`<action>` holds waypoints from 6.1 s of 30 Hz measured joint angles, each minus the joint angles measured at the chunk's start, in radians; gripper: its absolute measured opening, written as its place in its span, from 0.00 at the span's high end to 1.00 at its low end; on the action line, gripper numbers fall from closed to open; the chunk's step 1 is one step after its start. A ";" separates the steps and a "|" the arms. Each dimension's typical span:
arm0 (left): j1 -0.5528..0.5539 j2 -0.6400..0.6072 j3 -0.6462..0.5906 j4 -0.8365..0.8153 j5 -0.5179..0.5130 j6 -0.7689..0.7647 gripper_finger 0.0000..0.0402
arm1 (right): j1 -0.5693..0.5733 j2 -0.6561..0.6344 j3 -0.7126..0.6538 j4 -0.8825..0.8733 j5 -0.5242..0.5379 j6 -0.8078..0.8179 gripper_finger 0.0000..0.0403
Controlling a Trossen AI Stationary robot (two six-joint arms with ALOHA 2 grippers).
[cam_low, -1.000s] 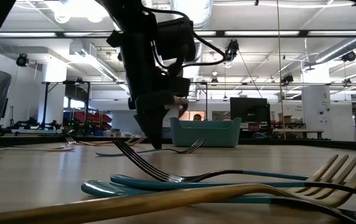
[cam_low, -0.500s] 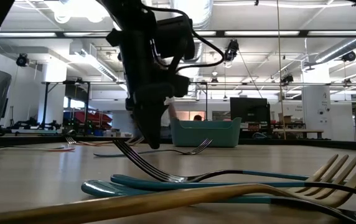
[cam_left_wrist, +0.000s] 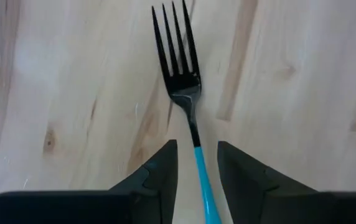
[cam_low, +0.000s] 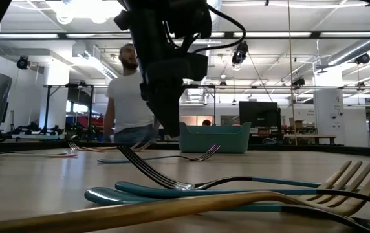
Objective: Sort silverware by color (type)
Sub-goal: Put the blue fork into the black bin, then put the orange fork into the white bin
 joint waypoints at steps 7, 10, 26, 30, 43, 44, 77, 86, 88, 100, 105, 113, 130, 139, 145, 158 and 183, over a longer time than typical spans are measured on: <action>0.001 0.000 -0.041 0.005 0.024 -0.050 0.76 | 0.000 0.000 0.000 0.000 0.000 0.000 0.88; 0.000 0.000 -0.054 0.009 0.025 -0.072 0.76 | 0.000 0.000 0.000 0.000 0.000 0.000 0.88; -0.013 0.002 -0.130 0.130 0.044 -0.103 0.76 | 0.000 0.000 0.000 0.006 0.000 0.019 0.88; -0.010 0.001 -0.173 0.181 0.009 -0.104 0.76 | 0.000 0.000 0.000 0.016 0.000 0.019 0.88; -0.012 -0.003 -0.207 0.203 0.006 -0.180 0.98 | 0.000 0.000 0.000 0.025 0.000 0.019 0.88; -0.012 -0.003 -0.207 0.204 0.006 -0.189 0.98 | 0.000 0.000 0.000 0.025 0.000 0.019 0.88; -0.455 -0.386 0.033 -0.514 0.091 -0.315 1.00 | 0.000 0.000 -0.033 0.027 0.001 0.009 0.88; -0.783 -0.541 -0.258 -0.239 0.095 -0.733 1.00 | -0.001 0.000 -0.052 0.032 0.056 0.010 0.88; -0.818 -0.548 -0.317 -0.191 0.084 -0.799 1.00 | -0.001 0.000 -0.057 0.033 0.056 0.009 0.88; -0.818 -0.550 -0.392 -0.112 0.066 -0.851 0.98 | -0.001 0.000 -0.065 0.050 0.053 0.043 0.88; -0.816 -0.550 -0.391 -0.109 0.034 -0.851 0.90 | -0.001 0.000 -0.065 0.050 0.053 0.072 0.88; -0.797 -0.550 -0.378 -0.117 -0.040 -0.858 0.73 | -0.001 0.000 -0.068 0.050 0.053 0.063 0.88; -0.413 -0.552 -0.384 -0.446 -0.118 -0.660 0.68 | -0.001 0.000 -0.096 0.047 0.053 -0.001 0.88; -0.248 -0.551 -0.566 -0.346 -0.061 -0.565 0.68 | -0.001 0.000 -0.097 0.046 0.053 -0.051 0.88; -0.161 -0.553 -0.666 -0.218 0.015 -0.447 0.68 | -0.001 0.000 -0.097 0.045 0.053 -0.050 0.88; -0.094 -0.554 -0.735 -0.181 0.017 -0.359 0.68 | -0.011 0.000 -0.097 0.047 0.064 -0.042 0.88; -0.087 -0.552 -0.699 -0.130 0.094 -0.512 0.99 | -0.012 0.000 -0.097 0.055 0.081 -0.042 0.88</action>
